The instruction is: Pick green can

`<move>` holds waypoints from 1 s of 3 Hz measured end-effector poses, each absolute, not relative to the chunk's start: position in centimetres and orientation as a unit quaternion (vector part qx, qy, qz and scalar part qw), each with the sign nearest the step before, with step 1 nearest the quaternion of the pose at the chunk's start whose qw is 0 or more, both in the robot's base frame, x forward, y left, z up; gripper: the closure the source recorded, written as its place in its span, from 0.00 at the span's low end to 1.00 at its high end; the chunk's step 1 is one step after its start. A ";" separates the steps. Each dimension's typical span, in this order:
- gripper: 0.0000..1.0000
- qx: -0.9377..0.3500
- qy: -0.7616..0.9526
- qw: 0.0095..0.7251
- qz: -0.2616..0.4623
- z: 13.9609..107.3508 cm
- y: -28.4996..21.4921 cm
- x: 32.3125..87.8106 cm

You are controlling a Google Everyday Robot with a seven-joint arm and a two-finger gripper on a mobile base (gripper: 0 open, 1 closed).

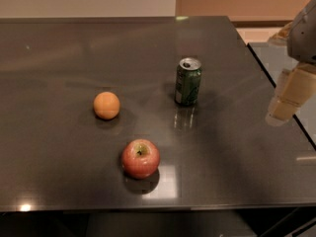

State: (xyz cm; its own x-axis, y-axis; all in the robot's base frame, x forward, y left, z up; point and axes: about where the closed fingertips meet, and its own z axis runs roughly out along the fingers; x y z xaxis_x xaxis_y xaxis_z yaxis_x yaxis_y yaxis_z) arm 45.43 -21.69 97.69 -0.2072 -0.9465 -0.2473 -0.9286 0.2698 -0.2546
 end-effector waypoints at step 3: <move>0.00 -0.590 0.768 0.247 0.015 95.3 -18.1 52.6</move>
Offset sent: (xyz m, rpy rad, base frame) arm 0.0759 0.0298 -0.0200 0.1710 -0.0932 0.0022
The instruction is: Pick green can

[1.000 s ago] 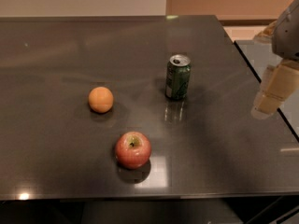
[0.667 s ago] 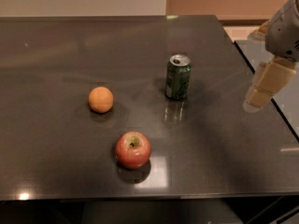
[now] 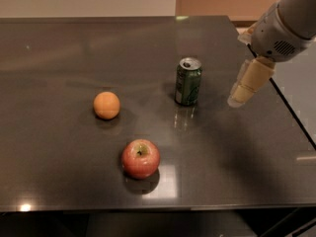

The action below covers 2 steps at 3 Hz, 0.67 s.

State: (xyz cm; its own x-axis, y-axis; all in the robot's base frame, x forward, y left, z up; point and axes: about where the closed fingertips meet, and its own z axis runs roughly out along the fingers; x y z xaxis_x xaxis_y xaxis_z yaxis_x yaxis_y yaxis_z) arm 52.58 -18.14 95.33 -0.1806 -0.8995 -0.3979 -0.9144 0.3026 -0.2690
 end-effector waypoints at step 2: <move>0.00 -0.600 0.754 0.261 0.061 93.5 -13.0 55.3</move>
Offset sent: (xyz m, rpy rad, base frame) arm 0.0414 0.0780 -0.0319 0.1261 0.0491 0.0790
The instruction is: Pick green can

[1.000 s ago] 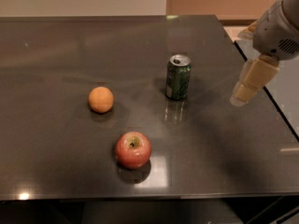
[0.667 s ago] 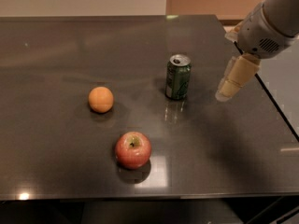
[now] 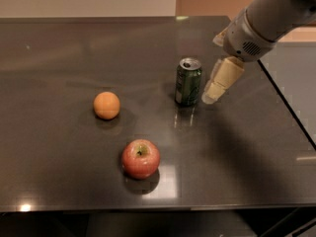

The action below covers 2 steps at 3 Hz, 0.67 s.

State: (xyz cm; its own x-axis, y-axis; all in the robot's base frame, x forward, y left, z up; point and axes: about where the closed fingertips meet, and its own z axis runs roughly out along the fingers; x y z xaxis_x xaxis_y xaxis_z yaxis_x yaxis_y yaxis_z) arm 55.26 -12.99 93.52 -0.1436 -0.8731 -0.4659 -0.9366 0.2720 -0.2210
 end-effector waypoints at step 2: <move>0.00 -0.594 0.753 0.268 0.094 91.8 -10.1 57.7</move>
Offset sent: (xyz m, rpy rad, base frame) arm 0.0413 0.0384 -0.0260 0.1007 0.0486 -0.0060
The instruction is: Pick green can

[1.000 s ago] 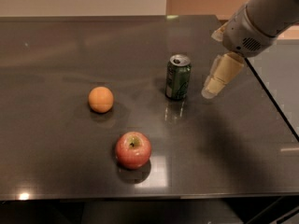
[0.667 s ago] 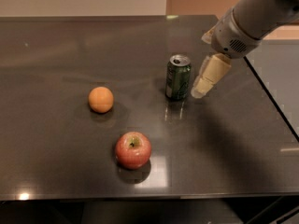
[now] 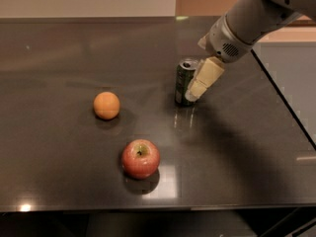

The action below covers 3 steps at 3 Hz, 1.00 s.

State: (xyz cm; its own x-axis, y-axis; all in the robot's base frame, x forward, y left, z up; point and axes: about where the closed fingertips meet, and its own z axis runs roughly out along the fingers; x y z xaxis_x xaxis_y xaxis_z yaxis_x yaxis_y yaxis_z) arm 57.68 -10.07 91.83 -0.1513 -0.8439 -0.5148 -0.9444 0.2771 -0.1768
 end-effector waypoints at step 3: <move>0.19 -0.600 0.755 0.236 0.124 89.9 -8.3 59.0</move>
Offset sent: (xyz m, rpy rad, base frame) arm 0.0193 0.0163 -0.0223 0.0017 0.0975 0.0194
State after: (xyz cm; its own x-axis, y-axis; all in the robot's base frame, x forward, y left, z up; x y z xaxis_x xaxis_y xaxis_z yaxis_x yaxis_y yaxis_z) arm 59.04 -8.30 89.92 -0.1696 -0.8468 -0.5041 -0.9634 0.2503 -0.0964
